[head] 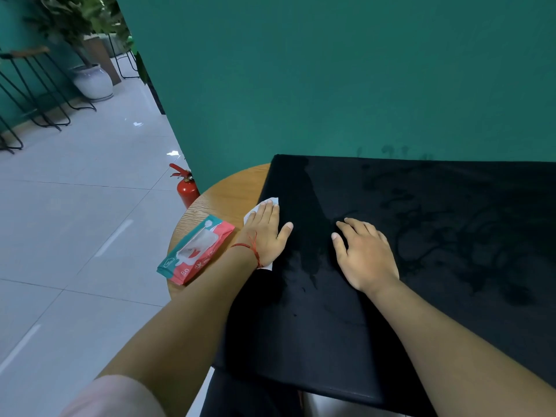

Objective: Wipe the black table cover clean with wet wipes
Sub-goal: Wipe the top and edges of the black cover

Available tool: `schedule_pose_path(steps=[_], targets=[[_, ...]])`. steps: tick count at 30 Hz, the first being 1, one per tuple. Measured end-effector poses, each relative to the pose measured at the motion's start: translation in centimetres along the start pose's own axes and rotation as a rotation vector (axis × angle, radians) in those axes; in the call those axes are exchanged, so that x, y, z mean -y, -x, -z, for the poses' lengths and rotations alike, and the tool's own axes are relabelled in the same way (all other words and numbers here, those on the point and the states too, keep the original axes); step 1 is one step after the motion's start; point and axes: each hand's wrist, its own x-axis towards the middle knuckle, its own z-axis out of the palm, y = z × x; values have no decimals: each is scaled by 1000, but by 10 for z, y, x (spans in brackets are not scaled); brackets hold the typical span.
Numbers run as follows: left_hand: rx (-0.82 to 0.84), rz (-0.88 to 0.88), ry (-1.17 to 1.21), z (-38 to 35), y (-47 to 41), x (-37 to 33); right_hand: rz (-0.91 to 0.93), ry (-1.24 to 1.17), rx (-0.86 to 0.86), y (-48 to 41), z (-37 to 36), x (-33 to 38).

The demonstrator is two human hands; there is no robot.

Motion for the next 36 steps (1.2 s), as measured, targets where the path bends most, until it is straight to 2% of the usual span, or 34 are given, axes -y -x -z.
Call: schedule_pose_path(steps=[8,18,26,31,33,36], targets=[[-2,-47,37,-11,34,-10,2,3,-9,1,1,0],[110,-150,82,-7,90,-34,3,9,3,1,2,1],[204,-125,171,4,65,-28,12,-10,3,3,4,3],[174,-162,177,8,41,-25,25,-24,-4,3,1,1],[159,-148,222,6,33,-25,73,-6,-49,3,1,0],[241,-82,455,6,28,-20,312,7,-184,12,8,8]])
